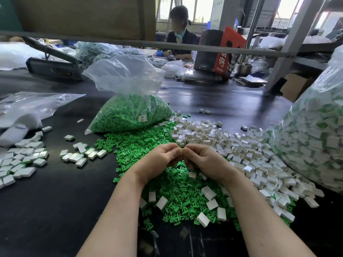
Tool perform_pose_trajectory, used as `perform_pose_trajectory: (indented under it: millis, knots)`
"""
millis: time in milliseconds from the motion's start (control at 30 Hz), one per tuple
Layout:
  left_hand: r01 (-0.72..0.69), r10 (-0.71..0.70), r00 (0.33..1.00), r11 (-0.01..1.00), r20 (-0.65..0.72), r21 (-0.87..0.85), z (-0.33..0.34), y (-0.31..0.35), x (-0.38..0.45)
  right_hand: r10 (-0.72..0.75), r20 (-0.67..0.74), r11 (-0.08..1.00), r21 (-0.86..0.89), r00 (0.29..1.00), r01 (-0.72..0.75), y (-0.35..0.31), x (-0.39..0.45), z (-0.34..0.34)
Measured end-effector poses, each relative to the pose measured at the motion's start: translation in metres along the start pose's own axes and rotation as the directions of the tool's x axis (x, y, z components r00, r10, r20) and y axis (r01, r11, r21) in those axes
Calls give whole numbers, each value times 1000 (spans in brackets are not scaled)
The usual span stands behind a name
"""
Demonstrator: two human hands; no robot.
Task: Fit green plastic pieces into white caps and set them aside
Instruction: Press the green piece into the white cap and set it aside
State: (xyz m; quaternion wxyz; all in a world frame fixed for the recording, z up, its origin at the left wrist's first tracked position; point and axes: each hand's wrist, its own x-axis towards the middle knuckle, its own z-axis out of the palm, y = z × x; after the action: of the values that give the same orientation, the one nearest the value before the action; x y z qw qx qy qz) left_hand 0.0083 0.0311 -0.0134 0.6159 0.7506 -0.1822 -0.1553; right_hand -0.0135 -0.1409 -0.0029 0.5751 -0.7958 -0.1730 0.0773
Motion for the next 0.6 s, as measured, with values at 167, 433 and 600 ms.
perform_pose_trajectory:
  millis: [167, 433, 600]
  knots:
    - [-27, 29, 999, 991, -17, 129, -4, 4, -1, -27, -45, 997, 65, 999, 30, 1, -1, 1]
    - [-100, 118, 980, 989, -162, 111, -7, 8, -3, -44, -108, 995, 84, 993, 53, 4, 0, 1]
    - [-133, 149, 968, 987, -203, 94, 0, 13, -4, 23, -135, 993, 121, 991, -6, 1, 1, 1]
